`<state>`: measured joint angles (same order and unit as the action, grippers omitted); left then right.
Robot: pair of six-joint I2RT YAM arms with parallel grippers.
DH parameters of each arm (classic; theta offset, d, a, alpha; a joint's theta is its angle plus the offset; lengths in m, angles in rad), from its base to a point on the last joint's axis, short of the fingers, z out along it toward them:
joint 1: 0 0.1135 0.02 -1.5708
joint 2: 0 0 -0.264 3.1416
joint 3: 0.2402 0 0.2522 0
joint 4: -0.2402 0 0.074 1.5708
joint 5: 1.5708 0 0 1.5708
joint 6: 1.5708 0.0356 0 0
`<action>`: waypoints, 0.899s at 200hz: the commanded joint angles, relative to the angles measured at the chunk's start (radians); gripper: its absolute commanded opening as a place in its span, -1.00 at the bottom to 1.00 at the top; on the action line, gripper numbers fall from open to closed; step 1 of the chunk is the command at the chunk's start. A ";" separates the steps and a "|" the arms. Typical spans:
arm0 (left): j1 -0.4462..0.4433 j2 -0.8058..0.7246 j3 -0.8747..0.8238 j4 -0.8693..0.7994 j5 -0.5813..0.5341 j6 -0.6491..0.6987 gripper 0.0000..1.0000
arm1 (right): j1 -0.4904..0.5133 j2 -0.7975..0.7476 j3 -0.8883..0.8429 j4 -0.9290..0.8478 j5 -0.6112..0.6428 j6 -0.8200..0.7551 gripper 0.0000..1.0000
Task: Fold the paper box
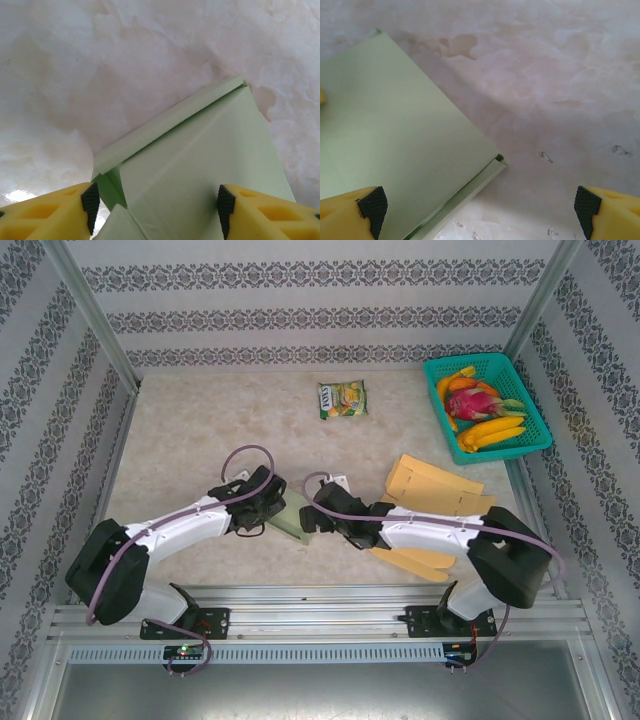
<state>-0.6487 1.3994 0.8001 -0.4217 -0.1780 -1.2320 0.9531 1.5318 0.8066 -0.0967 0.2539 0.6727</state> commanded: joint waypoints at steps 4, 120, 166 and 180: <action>-0.015 -0.050 -0.028 -0.038 -0.065 0.005 0.50 | 0.021 0.054 -0.002 0.054 0.057 0.038 0.95; -0.023 -0.244 -0.094 -0.084 -0.111 0.167 0.81 | -0.039 0.057 -0.009 0.064 -0.032 -0.223 0.87; -0.023 -0.185 -0.122 -0.024 -0.107 0.183 0.80 | -0.103 0.025 -0.035 0.087 -0.104 -0.266 0.61; -0.023 -0.181 -0.118 -0.019 -0.109 0.189 0.80 | -0.117 0.015 -0.038 0.087 -0.114 -0.283 0.56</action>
<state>-0.6601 1.2091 0.6899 -0.4789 -0.2779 -1.0824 0.8577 1.5871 0.7864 -0.0101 0.1883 0.4469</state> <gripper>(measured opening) 0.899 0.794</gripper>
